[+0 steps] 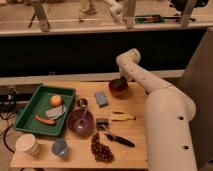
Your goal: Wipe red bowl with eraser
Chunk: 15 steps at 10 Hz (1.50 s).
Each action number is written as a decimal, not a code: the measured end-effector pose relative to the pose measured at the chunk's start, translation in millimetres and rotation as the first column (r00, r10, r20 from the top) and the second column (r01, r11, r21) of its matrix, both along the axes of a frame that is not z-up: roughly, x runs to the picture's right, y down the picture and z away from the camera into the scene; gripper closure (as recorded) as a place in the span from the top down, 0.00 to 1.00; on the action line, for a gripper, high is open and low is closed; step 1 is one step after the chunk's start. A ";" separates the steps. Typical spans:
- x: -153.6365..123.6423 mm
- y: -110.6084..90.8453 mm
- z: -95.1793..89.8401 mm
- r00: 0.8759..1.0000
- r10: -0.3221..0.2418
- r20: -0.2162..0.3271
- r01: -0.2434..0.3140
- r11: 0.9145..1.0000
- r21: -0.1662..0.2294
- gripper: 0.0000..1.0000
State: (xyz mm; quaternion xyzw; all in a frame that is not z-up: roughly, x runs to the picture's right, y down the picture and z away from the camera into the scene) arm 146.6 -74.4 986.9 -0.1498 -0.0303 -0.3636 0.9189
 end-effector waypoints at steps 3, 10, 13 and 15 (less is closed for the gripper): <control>-15.6 9.8 4.1 0.998 -0.009 0.058 0.011 0.999 -0.046 0.00; -12.8 43.6 -37.3 0.993 -0.066 0.095 0.076 0.992 -0.097 0.00; 2.1 36.3 -51.6 0.996 -0.084 0.036 0.086 0.994 -0.064 0.00; 14.7 30.8 -51.6 0.997 -0.081 -0.012 0.081 0.996 -0.040 0.00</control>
